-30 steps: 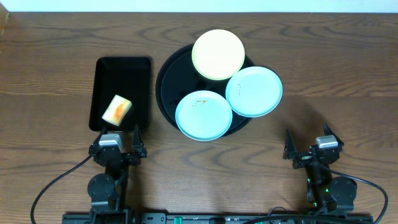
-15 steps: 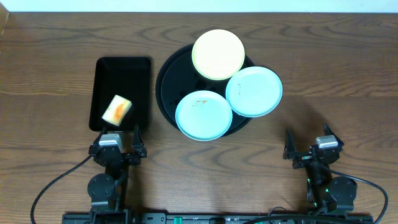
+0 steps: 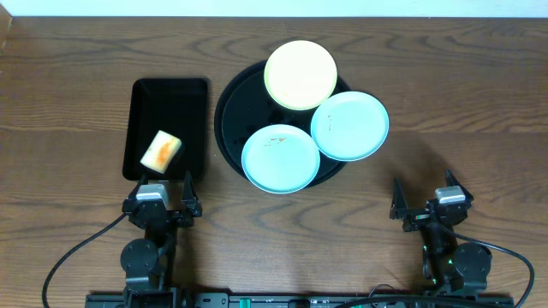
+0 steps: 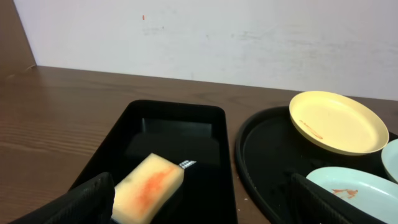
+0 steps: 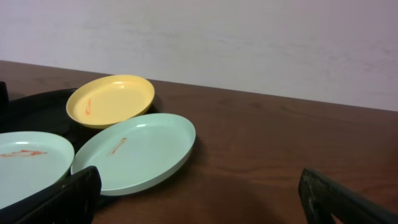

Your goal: Clean dirty plates on tray and stack at the side

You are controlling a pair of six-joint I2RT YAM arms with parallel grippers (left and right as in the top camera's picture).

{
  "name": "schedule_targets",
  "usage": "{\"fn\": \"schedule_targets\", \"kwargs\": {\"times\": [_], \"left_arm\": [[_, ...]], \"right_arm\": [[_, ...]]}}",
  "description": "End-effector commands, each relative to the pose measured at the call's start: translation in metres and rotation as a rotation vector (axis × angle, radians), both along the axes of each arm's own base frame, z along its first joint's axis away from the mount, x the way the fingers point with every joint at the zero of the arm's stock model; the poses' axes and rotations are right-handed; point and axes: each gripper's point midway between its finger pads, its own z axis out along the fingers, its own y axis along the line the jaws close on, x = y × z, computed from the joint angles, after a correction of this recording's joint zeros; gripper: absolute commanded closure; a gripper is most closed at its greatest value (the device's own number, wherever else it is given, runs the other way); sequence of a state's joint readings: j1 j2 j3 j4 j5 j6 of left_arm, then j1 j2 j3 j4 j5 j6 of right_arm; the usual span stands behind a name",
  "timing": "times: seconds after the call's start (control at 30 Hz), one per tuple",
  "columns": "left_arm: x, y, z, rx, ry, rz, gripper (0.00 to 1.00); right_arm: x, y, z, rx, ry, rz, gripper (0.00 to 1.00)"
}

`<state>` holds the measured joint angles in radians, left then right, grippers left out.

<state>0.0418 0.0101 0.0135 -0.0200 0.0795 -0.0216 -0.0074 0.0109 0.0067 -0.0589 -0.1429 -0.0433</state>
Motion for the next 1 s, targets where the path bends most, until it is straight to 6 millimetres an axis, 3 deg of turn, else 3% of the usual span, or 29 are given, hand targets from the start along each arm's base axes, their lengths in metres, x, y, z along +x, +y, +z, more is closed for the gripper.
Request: {"fn": "schedule_targets", "kwargs": {"times": [0.0, 0.67, 0.73, 0.87, 0.97], "left_arm": [[-0.001, -0.005, -0.014, 0.009, 0.047, -0.028, 0.12], [-0.001, -0.005, -0.014, 0.01, 0.047, -0.027, 0.12], [-0.001, 0.003, -0.012, 0.016, 0.041, 0.019, 0.12], [0.001, 0.007, 0.01, 0.012, -0.045, 0.044, 0.12], [-0.003, -0.011, 0.049, 0.005, -0.145, -0.06, 0.12]], "right_arm": [[0.0, 0.001, 0.0, 0.014, 0.002, 0.008, 0.01], [0.0, 0.001, 0.0, 0.013, 0.002, 0.008, 0.01], [0.0, 0.001, 0.0, 0.013, 0.002, 0.008, 0.01], [0.0, 0.001, 0.0, 0.014, 0.002, 0.008, 0.01], [0.0, 0.001, 0.0, 0.013, 0.002, 0.008, 0.01]]}}
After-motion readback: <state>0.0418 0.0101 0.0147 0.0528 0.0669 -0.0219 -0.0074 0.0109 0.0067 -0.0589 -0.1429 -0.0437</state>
